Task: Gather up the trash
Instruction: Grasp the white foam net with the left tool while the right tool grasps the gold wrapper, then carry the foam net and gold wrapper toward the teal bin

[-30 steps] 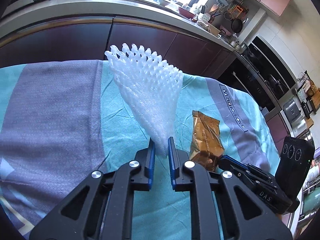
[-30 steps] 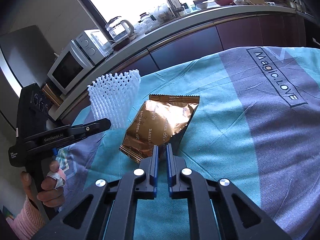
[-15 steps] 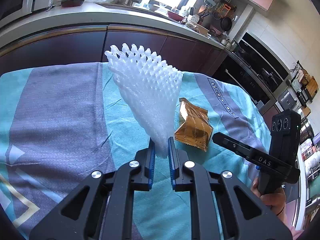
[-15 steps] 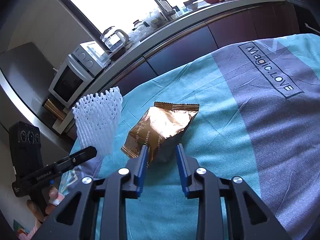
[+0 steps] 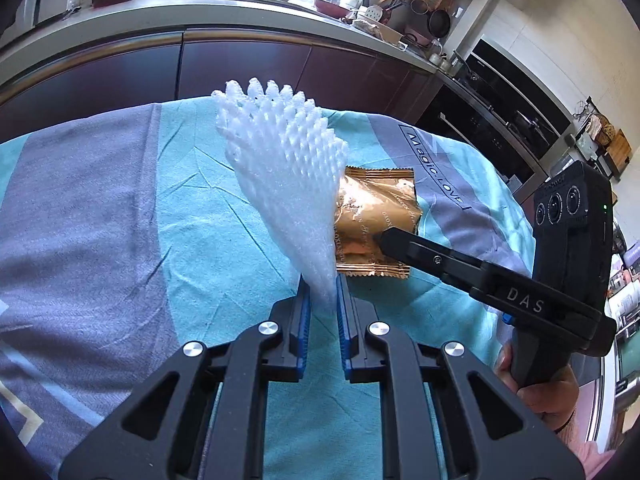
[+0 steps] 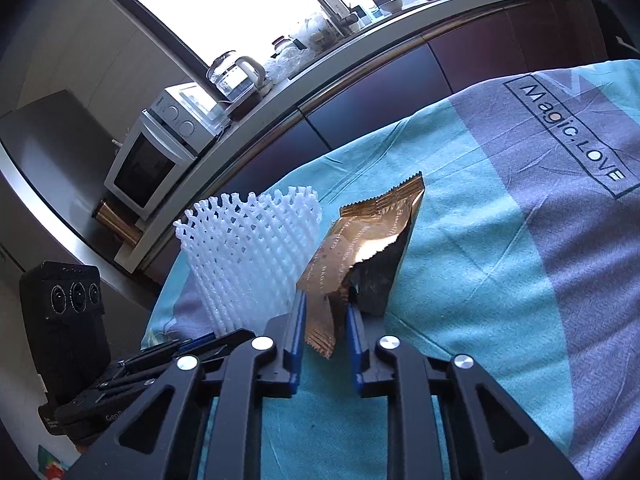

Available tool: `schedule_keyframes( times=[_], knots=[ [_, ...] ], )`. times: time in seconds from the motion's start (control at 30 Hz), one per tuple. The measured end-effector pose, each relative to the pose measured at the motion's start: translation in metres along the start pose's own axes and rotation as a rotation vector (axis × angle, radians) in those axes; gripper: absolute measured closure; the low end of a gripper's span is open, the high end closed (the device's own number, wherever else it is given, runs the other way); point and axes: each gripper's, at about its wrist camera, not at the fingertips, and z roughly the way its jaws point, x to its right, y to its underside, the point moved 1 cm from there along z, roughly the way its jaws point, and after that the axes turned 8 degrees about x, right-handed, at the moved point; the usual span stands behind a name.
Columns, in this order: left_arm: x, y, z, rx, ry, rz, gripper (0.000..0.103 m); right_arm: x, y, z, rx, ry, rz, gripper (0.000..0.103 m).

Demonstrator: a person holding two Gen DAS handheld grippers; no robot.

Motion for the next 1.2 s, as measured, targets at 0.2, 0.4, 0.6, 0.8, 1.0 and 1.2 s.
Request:
schedule_keyframes(
  times=[0.2,0.4,0.6,0.8,1.0,1.2],
  knots=[
    [-0.003,0.005,-0.016,0.026,-0.021,0.014,0.09,-0.005,0.003,-0.009,0.008,-0.027,-0.022,0.101],
    [-0.011,0.015,-0.049,0.067,-0.058,0.02,0.09,-0.024,0.01,-0.022,0.01,-0.082,-0.072,0.101],
    [-0.024,0.029,-0.094,0.108,-0.097,0.023,0.09,-0.052,0.025,-0.032,-0.01,-0.159,-0.118,0.101],
    [-0.035,0.048,-0.137,0.147,-0.132,0.016,0.09,-0.085,0.045,-0.036,-0.037,-0.234,-0.159,0.101],
    [-0.048,0.071,-0.172,0.167,-0.169,-0.006,0.09,-0.12,0.063,-0.041,-0.045,-0.275,-0.229,0.101],
    [-0.061,0.092,-0.207,0.191,-0.222,-0.019,0.09,-0.146,0.083,-0.035,-0.088,-0.328,-0.256,0.101]
  ],
)
